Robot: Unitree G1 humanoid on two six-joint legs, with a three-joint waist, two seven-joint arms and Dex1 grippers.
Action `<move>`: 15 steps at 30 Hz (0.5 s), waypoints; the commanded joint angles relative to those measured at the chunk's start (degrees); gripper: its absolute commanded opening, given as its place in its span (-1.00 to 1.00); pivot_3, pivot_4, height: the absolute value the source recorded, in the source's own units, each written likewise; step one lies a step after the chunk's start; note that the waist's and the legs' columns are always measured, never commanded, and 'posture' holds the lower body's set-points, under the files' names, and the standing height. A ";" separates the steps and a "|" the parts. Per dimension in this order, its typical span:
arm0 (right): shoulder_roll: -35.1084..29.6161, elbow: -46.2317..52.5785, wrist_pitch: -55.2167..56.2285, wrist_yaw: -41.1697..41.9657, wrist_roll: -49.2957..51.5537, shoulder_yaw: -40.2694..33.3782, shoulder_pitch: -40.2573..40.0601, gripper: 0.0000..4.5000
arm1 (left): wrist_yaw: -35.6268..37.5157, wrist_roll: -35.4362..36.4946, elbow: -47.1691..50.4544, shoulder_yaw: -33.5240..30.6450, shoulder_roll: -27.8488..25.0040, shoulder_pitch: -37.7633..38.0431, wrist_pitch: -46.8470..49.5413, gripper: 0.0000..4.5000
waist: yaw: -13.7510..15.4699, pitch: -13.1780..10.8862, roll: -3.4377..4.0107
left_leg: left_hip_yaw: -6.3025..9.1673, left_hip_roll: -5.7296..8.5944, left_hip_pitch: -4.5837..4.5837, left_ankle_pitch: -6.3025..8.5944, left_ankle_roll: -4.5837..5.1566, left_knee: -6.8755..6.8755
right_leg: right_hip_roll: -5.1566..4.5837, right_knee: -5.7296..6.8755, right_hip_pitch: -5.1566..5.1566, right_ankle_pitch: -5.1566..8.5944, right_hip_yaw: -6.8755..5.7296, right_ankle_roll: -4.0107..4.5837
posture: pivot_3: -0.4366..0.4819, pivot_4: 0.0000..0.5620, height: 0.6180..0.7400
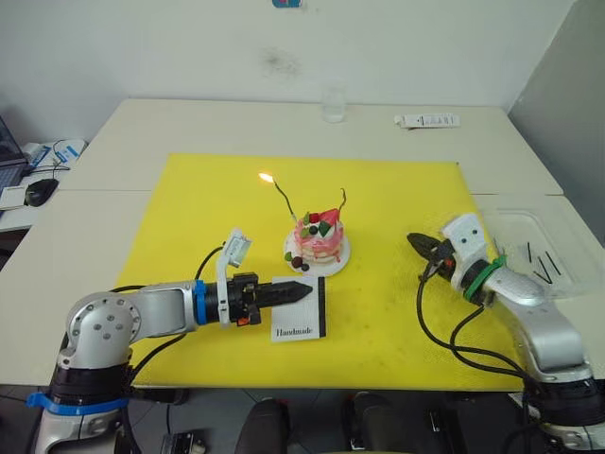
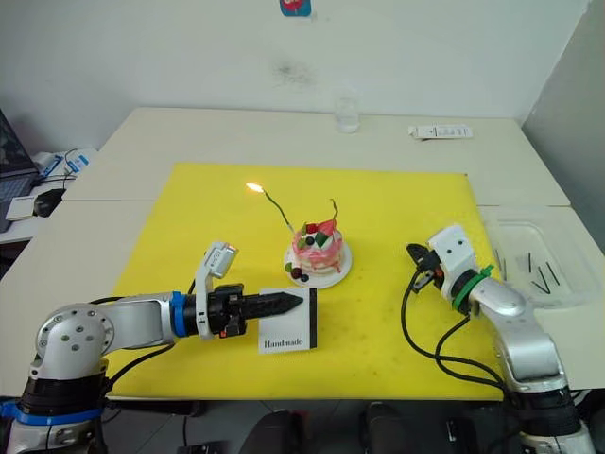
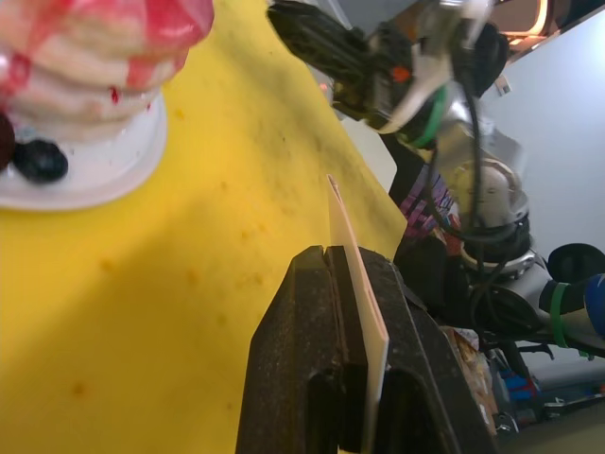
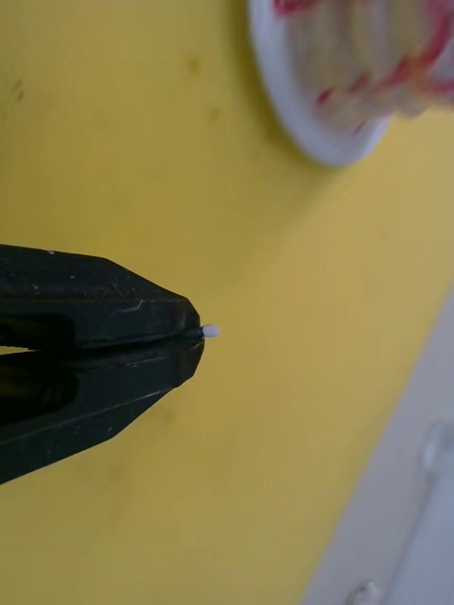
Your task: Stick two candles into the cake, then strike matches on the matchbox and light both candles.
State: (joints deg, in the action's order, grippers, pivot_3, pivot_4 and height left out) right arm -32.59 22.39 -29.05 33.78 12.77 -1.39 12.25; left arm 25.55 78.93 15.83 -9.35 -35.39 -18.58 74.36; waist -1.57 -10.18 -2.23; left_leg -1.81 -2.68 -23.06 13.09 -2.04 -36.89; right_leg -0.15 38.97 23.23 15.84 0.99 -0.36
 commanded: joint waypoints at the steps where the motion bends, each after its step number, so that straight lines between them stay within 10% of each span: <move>1: -4.34 13.72 -6.40 4.72 7.22 -0.96 4.22 -0.99 | -2.14 0.75 -0.18 -0.31 2.07 -3.89 -2.25 -1.00 | 0.04 -0.02 0.03 | -0.01 0.02 0.00 0.00 0.00 0.00 | 0.01 0.01 0.01 0.00 -0.01 0.00 | -0.05 -0.47 1.00; 15: -12.77 20.42 -7.96 9.91 3.87 11.47 14.55 -0.99 | -4.27 -1.65 -0.99 1.49 5.29 -10.47 -3.56 -1.00 | -0.02 0.00 -0.03 | 0.00 0.06 -0.04 0.00 0.00 -0.01 | 0.01 -0.06 0.00 0.00 -0.02 -0.01 | -0.05 -0.47 1.00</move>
State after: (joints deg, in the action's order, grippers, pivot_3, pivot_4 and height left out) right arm -45.12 42.07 -38.65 43.68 17.97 9.93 25.38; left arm 21.33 77.34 13.76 -7.70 -30.19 -27.87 71.79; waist -1.58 -10.18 -2.26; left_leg -1.82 -2.64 -23.10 13.09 -2.04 -36.90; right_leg -0.15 38.91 23.24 15.85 0.98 -0.37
